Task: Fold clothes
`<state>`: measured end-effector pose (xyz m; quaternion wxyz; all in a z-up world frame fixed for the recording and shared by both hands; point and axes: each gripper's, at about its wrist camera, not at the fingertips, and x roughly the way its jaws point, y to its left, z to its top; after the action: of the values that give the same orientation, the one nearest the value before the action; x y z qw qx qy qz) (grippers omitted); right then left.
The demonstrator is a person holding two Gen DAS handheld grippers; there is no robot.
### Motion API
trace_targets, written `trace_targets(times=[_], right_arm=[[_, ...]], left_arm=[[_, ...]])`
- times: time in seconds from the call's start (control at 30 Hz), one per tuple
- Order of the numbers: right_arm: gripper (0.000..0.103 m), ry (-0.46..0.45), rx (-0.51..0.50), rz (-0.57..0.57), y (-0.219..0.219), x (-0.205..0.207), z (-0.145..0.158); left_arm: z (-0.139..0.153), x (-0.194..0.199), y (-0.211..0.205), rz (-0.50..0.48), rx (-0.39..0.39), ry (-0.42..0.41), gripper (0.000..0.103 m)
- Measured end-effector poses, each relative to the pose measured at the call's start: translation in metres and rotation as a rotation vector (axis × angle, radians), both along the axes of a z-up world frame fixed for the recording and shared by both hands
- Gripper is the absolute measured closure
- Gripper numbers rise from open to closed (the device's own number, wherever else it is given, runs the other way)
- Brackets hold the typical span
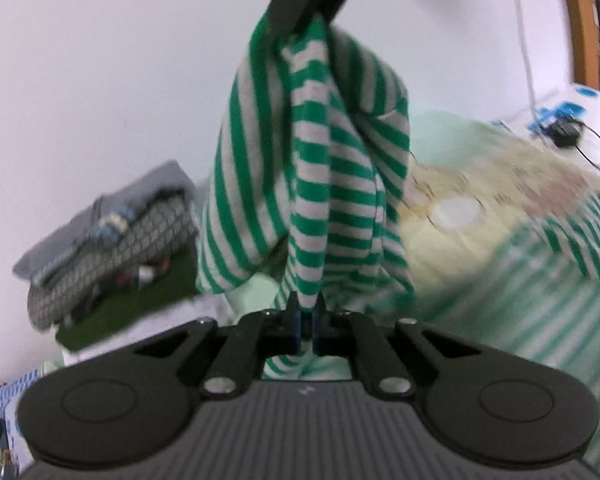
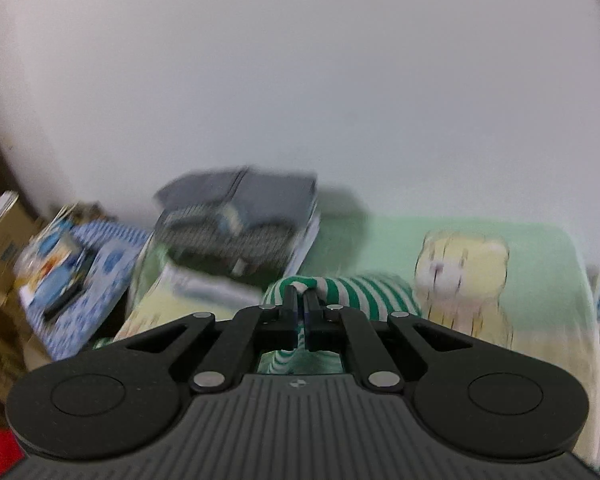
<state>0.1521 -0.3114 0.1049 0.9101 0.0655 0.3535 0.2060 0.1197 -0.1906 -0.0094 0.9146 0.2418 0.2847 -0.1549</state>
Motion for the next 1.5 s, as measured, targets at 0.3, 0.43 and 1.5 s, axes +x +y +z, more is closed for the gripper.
trace_targets(times=[0.3,0.43,1.5], right_arm=[[0.100,0.078,-0.091,0.044,0.014,-0.087,-0.055],[0.099,0.142,-0.119,0.055,0.019,-0.106,-0.085],[0.095,-0.181,-0.370,0.025,0.031,-0.068,-0.106]], left_arm=[[-0.039,-0.083,0.019,-0.058,0.011,0.110,0.088],[-0.052,-0.117,0.030,-0.079,0.006,0.138,0.084],[-0.037,-0.082,0.047,0.006,-0.160,0.148,0.025]])
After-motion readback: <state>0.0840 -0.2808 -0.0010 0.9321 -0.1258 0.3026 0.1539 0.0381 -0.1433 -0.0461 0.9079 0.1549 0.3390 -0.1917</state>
